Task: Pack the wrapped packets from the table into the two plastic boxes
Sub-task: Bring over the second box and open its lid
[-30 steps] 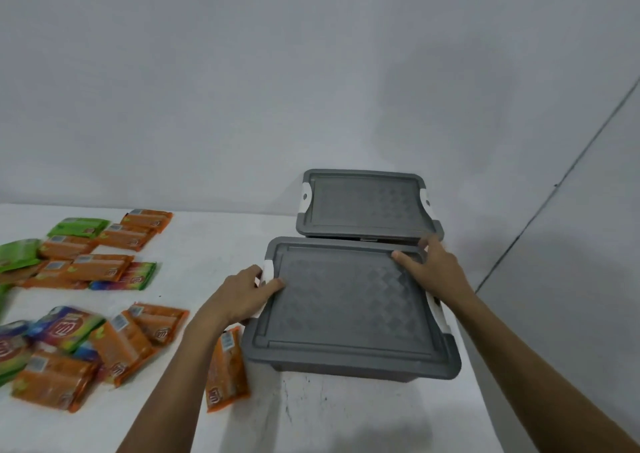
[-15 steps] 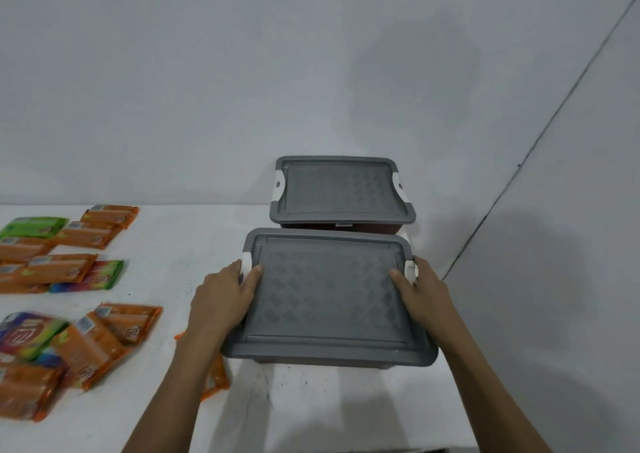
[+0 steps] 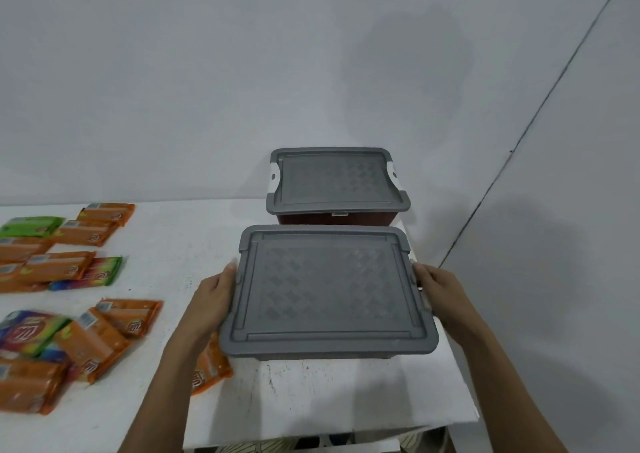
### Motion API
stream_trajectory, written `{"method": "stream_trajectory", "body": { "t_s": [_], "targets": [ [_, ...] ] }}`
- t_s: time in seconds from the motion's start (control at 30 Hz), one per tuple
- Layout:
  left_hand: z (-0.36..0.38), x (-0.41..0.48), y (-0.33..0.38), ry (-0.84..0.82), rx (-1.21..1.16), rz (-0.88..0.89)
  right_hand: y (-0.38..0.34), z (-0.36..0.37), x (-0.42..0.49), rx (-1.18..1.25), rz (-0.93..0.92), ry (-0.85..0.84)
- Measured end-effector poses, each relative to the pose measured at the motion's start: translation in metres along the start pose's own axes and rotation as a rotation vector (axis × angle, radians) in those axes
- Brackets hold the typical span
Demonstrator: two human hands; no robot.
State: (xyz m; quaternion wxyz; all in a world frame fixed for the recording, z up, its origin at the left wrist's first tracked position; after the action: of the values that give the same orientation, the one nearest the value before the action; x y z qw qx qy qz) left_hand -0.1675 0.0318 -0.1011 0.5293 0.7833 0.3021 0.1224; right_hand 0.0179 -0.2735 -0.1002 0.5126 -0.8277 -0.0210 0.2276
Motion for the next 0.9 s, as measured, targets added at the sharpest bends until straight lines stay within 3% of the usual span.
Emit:
{"method": "stream_trajectory", "body": {
  "t_s": [0.1, 0.3, 0.4, 0.53, 0.73, 0.9],
  "targets": [
    [0.005, -0.009, -0.006, -0.046, -0.217, -0.103, 0.016, 0.006, -0.004, 0.081, 0.056, 0.008],
    [0.004, -0.005, -0.013, 0.008, -0.193, -0.094, 0.017, 0.005, -0.005, 0.071, -0.007, 0.161],
    [-0.007, -0.003, -0.013, 0.169, -0.001, 0.024, 0.016, -0.003, -0.01, 0.018, -0.07, 0.296],
    [-0.02, -0.013, 0.005, 0.342, 0.317, 0.237, 0.004, -0.004, -0.025, -0.191, -0.174, 0.347],
    [-0.005, -0.027, 0.022, 0.128, 0.6, 0.198, -0.003, 0.011, -0.037, -0.401, -0.182, 0.328],
    [-0.014, -0.043, 0.043, 0.135, 0.506, 0.203, -0.013, 0.001, -0.058, -0.333, -0.196, 0.407]
  ]
}}
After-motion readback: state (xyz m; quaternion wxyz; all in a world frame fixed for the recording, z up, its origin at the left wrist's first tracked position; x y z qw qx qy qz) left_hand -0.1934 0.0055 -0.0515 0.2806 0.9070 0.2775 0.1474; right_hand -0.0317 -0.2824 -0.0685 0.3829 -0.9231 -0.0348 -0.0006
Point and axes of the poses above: each hand's wrist, its own x-axis towards the middle knuckle, its own z-axis out of the palm, y = z × x, the point moved 2 cm from there along x, towards the middle knuckle, and after that the axes turned 8 degrees about z, right-handed, at the moved point
